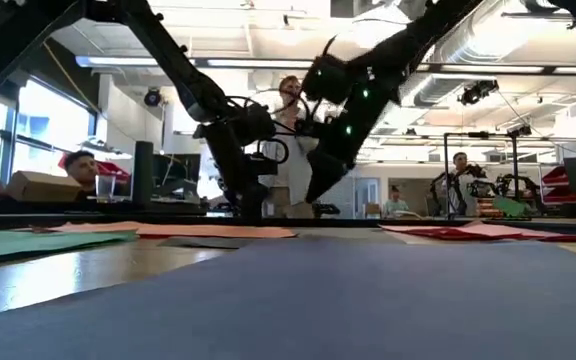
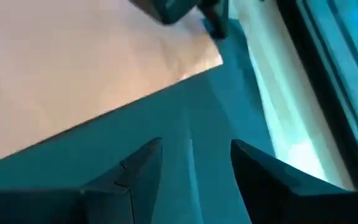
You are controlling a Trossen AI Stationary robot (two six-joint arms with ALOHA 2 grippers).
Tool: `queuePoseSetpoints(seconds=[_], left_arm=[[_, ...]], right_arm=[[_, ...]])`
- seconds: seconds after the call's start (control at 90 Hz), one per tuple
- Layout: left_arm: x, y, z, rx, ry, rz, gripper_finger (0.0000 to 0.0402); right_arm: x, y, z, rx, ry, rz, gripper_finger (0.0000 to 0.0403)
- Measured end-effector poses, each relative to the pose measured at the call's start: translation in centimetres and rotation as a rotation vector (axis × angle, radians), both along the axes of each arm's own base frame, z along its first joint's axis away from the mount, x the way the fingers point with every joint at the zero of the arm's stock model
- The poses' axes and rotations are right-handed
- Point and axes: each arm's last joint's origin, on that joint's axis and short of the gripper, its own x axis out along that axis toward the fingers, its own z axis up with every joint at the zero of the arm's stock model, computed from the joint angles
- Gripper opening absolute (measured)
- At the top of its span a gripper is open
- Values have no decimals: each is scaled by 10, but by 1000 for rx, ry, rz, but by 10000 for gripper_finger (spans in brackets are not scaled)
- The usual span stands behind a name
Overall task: Organize paper
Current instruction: Adjust the black papers on the top middle of the table
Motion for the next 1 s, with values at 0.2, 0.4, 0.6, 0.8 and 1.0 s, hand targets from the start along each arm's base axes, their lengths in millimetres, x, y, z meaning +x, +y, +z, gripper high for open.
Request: queuePoseSetpoints(seconds=[0.2,0.4,0.6,0.8,1.0], left_arm=[[0,1,0,-2,0,-3,249],[0,0,0,1,3,-10,249],[1,-1,-1,1,6,-13,249],[1,-1,-1,1,6,-13,249],[0,-1,-1,-1,5,-14,249]], right_arm=[[-12,20,-14,260,108,23,176],[-7,30,-35,192,107,21,176],[-2,11,-33,89,32,-18,176],[-11,2,-26,168,88,-42,176],[-22,31,-35,449,179,22,176]])
